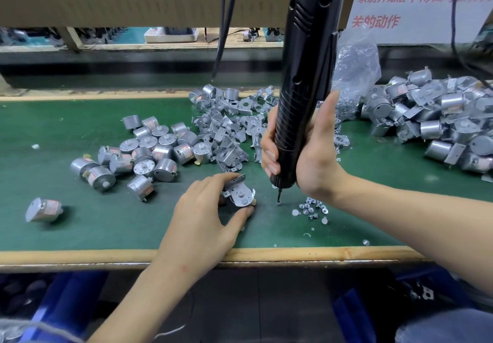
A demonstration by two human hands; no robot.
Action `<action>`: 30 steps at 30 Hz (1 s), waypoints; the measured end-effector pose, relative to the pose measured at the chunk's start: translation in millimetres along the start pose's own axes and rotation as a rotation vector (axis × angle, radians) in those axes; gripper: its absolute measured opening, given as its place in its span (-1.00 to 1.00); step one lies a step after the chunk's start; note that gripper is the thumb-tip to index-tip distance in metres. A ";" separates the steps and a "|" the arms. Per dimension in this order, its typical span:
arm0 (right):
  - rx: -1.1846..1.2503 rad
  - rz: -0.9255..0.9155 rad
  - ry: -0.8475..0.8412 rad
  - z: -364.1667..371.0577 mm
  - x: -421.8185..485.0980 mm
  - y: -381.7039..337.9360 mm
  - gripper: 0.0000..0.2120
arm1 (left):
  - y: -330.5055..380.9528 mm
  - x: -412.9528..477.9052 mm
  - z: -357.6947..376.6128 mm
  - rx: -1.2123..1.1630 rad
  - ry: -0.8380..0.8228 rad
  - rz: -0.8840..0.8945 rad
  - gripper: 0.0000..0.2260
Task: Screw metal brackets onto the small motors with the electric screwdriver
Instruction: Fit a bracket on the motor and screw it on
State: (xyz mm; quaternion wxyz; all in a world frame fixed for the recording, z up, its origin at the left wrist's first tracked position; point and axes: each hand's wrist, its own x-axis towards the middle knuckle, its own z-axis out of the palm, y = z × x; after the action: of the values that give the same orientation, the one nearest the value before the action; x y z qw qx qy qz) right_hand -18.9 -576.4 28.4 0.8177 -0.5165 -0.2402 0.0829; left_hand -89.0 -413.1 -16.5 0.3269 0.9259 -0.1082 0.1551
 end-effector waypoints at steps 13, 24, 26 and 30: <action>-0.034 -0.033 0.085 1.3 -1.2 1.6 -0.20 | 1.0 -0.2 -0.5 0.007 -0.005 -0.006 -0.56; -0.060 -0.027 0.089 -2.6 0.9 0.3 -0.22 | -1.3 0.1 0.3 0.017 -0.012 -0.006 -0.55; -0.089 -0.017 0.083 -1.7 1.8 1.0 -0.21 | -2.8 -0.1 -0.1 0.002 -0.013 -0.022 -0.55; -0.136 -0.013 0.082 1.5 3.3 0.1 -0.20 | -5.3 -0.1 -0.8 -0.034 -0.020 -0.036 -0.59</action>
State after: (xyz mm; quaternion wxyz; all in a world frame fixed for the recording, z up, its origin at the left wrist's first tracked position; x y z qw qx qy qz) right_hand -16.7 -573.9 29.9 0.7903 -0.5722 -0.2152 0.0397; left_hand -87.7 -408.5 -19.0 0.3443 0.9236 -0.0972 0.1380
